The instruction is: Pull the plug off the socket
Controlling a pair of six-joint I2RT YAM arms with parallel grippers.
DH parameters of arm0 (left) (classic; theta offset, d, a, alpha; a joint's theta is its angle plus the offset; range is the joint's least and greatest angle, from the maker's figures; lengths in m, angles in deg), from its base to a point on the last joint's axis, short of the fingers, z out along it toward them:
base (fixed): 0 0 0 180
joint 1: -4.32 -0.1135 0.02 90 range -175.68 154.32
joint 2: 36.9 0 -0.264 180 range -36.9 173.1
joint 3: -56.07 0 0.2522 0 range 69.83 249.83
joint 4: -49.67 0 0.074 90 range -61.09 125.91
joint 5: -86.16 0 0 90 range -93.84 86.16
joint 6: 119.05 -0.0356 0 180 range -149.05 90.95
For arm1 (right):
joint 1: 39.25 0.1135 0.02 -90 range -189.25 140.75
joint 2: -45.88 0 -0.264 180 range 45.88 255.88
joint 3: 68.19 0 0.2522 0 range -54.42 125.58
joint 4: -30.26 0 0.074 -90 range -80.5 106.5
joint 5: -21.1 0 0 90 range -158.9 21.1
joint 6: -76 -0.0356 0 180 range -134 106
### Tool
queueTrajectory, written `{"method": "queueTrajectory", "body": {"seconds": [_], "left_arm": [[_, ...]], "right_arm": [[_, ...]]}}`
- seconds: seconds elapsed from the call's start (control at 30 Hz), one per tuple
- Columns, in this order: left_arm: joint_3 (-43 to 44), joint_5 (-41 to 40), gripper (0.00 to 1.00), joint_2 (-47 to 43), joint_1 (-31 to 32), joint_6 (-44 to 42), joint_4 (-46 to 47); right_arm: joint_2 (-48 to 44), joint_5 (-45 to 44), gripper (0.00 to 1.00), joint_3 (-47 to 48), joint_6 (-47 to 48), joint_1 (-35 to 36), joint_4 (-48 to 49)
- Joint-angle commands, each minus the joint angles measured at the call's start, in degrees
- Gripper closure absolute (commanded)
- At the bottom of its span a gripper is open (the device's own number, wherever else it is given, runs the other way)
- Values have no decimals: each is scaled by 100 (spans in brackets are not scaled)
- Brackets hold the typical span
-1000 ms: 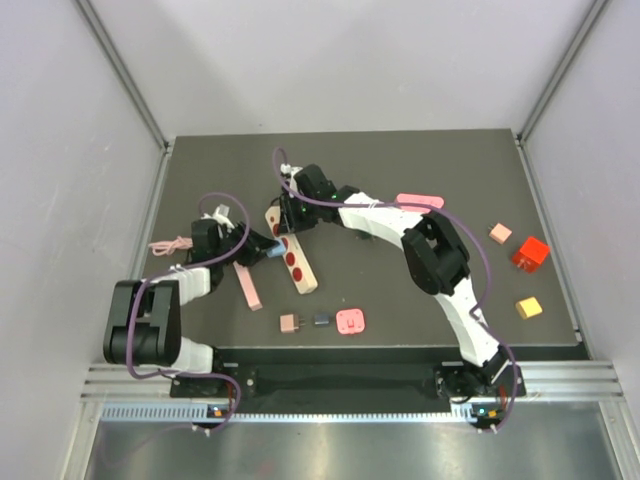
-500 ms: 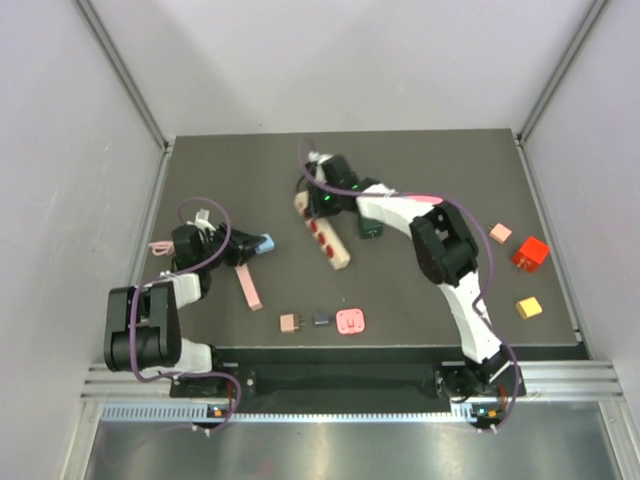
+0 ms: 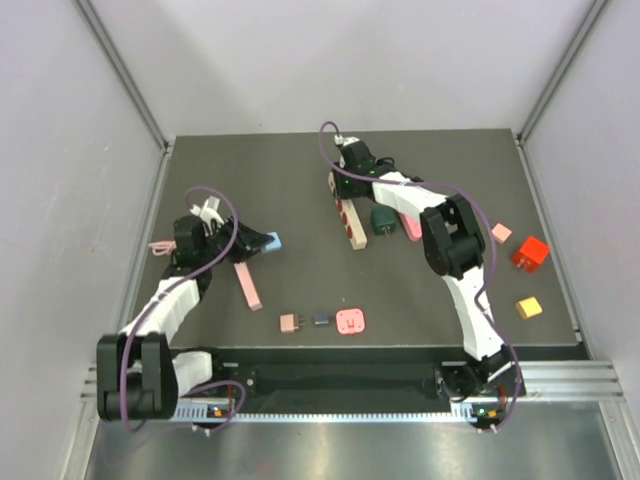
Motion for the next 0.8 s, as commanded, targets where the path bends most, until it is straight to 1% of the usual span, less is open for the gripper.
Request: {"method": "queueTrajectory", "body": {"seconds": [0.0, 0.03, 0.1, 0.13, 0.17, 0.2, 0.27, 0.3, 0.33, 0.37, 0.4, 0.43, 0.47, 0.5, 0.57, 0.6, 0.7, 0.77], "left_arm": [[280, -204, 100, -705, 255, -603, -943], [280, -230, 100, -803, 576, -673, -1040], [228, -432, 100, -1058, 833, -709, -1372], [193, -563, 100, -1120, 1148, -631, -1401], [157, -617, 100, -1155, 1316, -569, -1392], [70, -739, 100, -1190, 1727, -490, -1323], [-71, -1037, 100, -1217, 2151, -165, -1043], [-132, -1126, 100, -1174, 2545, -60, -893], [-185, -1214, 100, -1130, 2731, 72, -726], [-168, -1450, 100, -1008, 2916, 90, -681], [-116, -1565, 100, -937, 3257, 91, -680], [-11, -1680, 100, -849, 3417, 73, -672], [60, -1759, 100, -752, 3567, 73, -663], [130, -1899, 100, -551, 3855, 73, -645], [350, -2006, 100, -200, 4103, 64, -558], [420, -2067, 100, -76, 4339, 64, -540], [710, -2243, 100, 408, 4753, 82, -356], [938, -2252, 100, 810, 4938, 108, -198]], "right_arm": [[352, 53, 100, 625, 64, 248, -528], [387, 114, 100, 713, 11, 265, -555], [423, 141, 96, 845, -120, 309, -564], [414, 150, 95, 907, -147, 335, -555], [423, 150, 93, 960, -173, 353, -546], [440, 298, 86, 1030, -208, 362, -581], [510, 387, 75, 1284, -244, 380, -677], [528, 422, 65, 1381, -244, 380, -817], [528, 457, 61, 1504, -235, 380, -862], [476, 466, 55, 1522, -218, 380, -897], [432, 483, 49, 1523, -174, 380, -932], [370, 492, 35, 1531, -156, 380, -976], [239, 492, 30, 1540, -139, 380, -1038], [168, 475, 20, 1558, -86, 380, -1099], [-94, 457, 9, 1601, -42, 345, -1310], [-192, 457, 0, 1628, -24, 327, -1398], [-710, 378, 0, 1558, 2, 187, -1706], [-1228, 282, 0, 1234, -59, 20, -1794]]}}
